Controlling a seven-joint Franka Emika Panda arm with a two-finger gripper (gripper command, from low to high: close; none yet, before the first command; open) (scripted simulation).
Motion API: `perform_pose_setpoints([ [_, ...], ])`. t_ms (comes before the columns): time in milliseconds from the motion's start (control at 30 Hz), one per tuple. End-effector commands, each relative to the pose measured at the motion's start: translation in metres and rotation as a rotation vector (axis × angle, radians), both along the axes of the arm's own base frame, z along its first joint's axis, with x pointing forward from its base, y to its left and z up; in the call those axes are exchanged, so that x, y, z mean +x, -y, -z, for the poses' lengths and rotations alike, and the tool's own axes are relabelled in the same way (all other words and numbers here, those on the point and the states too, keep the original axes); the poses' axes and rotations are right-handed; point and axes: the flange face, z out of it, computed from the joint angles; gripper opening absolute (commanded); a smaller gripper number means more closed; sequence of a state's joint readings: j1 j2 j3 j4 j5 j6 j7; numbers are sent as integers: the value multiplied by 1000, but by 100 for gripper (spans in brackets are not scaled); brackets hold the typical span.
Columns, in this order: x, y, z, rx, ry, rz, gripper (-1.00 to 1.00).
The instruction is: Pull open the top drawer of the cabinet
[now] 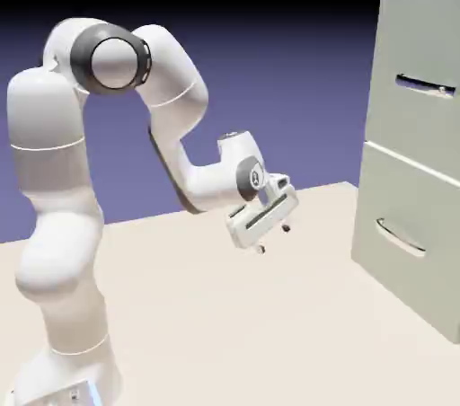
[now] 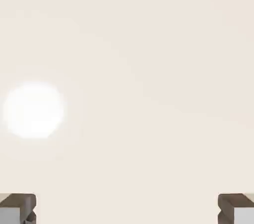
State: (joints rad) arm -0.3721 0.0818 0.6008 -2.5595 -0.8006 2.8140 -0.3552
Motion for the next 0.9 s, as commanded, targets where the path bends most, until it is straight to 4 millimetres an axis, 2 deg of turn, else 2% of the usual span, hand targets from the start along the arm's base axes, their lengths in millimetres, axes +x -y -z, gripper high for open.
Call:
perform_pose_setpoints([
  [0,-1,-5,6,-21,-19,-72,0],
  [233,-6,-42,39,-130,-104,-588,0],
  [433,-9,-74,48,-199,-97,-1012,0],
  [633,-4,-101,40,-281,-6,-1397,0],
  [867,14,-123,6,-441,190,-1758,0],
])
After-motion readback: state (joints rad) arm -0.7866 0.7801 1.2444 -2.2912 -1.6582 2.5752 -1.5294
